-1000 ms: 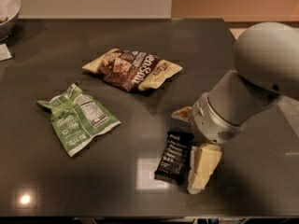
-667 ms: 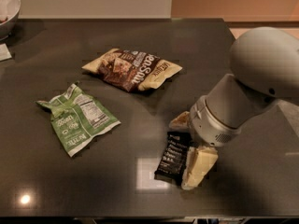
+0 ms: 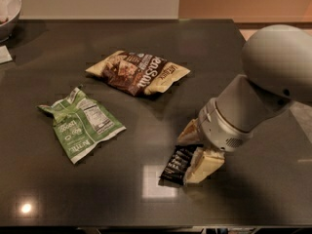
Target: Pick rxbar chocolate
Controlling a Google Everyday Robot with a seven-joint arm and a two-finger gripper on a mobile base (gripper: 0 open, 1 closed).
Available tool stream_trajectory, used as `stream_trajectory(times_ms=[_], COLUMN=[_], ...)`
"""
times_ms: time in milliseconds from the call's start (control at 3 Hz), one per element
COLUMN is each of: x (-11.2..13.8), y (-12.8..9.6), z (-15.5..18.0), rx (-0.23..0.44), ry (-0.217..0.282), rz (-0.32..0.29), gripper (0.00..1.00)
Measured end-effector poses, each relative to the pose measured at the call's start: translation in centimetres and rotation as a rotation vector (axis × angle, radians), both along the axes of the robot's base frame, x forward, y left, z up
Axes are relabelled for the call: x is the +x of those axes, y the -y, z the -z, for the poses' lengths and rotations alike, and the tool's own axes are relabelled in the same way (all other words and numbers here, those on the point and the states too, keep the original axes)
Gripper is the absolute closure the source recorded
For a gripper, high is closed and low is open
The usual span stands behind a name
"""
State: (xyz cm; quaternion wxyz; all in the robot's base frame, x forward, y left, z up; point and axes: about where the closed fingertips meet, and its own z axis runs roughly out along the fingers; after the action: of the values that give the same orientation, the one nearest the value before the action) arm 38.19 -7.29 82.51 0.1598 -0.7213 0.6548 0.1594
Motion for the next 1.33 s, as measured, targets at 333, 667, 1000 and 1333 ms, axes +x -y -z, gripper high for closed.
stream_trajectory(times_ms=[333, 667, 1000, 1333], x=[0.4, 0.9, 1.2, 1.6], y=[-0.1, -0.2, -0.2, 0.0], z=[-1.0, -2.2, -3.0, -4.4], rx=[0.016, 0.027, 0.034, 0.050], ry=[0.007, 0.019, 0.024, 0.028], rz=[0.002, 0.001, 0.004, 0.023], gripper=[0.88, 1.00, 1.00, 1.00])
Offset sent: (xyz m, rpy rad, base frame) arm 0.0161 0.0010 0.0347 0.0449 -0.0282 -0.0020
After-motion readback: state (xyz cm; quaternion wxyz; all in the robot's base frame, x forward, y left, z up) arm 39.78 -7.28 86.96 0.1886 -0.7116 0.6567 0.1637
